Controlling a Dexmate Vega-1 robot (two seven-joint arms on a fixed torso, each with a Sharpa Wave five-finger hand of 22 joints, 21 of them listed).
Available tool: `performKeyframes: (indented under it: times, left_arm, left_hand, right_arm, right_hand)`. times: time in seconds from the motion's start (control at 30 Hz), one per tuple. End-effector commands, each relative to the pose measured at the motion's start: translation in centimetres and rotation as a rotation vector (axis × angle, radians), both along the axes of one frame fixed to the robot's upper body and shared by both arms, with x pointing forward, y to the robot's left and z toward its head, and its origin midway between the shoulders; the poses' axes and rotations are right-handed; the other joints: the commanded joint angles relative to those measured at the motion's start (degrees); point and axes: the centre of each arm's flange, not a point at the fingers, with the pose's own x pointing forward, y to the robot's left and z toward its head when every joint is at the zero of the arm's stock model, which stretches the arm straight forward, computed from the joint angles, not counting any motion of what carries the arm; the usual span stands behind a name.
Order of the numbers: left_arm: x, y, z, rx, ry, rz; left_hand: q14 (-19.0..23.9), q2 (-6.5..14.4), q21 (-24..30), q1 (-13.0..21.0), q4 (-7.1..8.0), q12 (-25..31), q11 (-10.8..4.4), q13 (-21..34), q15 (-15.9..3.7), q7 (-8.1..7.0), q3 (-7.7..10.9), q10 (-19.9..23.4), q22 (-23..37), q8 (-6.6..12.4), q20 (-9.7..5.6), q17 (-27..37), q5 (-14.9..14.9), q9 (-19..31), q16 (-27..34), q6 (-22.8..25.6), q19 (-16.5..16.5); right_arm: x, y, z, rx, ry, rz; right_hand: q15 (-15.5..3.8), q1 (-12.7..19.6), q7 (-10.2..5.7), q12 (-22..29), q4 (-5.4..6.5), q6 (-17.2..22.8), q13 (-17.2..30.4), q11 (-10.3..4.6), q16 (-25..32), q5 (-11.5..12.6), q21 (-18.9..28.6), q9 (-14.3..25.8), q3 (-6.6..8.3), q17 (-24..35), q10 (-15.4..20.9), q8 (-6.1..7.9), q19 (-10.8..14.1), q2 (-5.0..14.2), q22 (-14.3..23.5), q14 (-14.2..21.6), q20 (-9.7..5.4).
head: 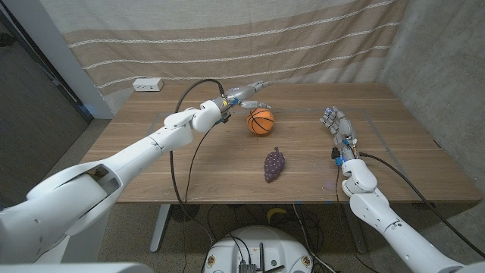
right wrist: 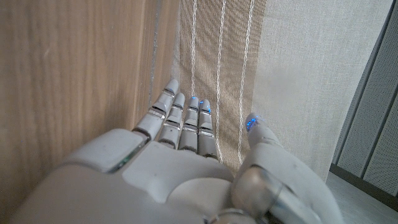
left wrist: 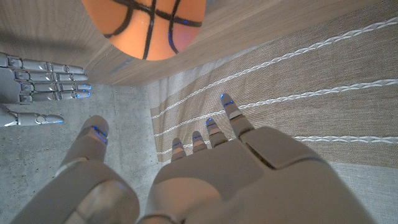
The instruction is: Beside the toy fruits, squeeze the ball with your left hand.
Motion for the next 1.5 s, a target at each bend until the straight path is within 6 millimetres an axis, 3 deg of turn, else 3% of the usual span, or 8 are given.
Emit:
performKeyframes:
  times: [0.03,1.5]
  left_arm:
    - [0.5,-0.5,-1.1,0.032,0.041,0.007]
    - [1.7,-0.8,-2.6,0.095,0.099,0.103]
  left_hand:
    - [0.0,-0.1,-0.1,0.7,0.11,0.3,-0.11,0.1,0.07,-0.04,-0.25,-0.7,0.1,0.33,-0.04,0.1,0.1,0.2,0.2,-0.3,0.3]
    - [-0.4,0.1,-0.7,3.2,0.3,0.4,-0.04,0.1,0.16,0.32,-0.38,-1.4,0.2,0.74,-0.24,0.1,0.2,0.2,0.2,-1.1,0.6]
  right_arm:
    - [-0.1,0.1,-0.2,0.002,0.002,-0.002]
    - [0.4,0.1,-0.3,0.007,0.011,-0.002]
  right_hand:
    - [-0.02,0.0,0.12,0.3,-0.14,0.3,0.1,0.1,0.1,0.3,-0.3,0.3,0.14,0.1,0.6,0.21,0.4,0.26,0.2,0.3,0.09]
    - [0.05,-0.3,0.24,0.3,-0.32,0.7,0.5,0.35,0.0,0.5,-0.7,0.4,0.17,0.1,1.0,0.11,0.5,0.33,0.2,0.3,0.11]
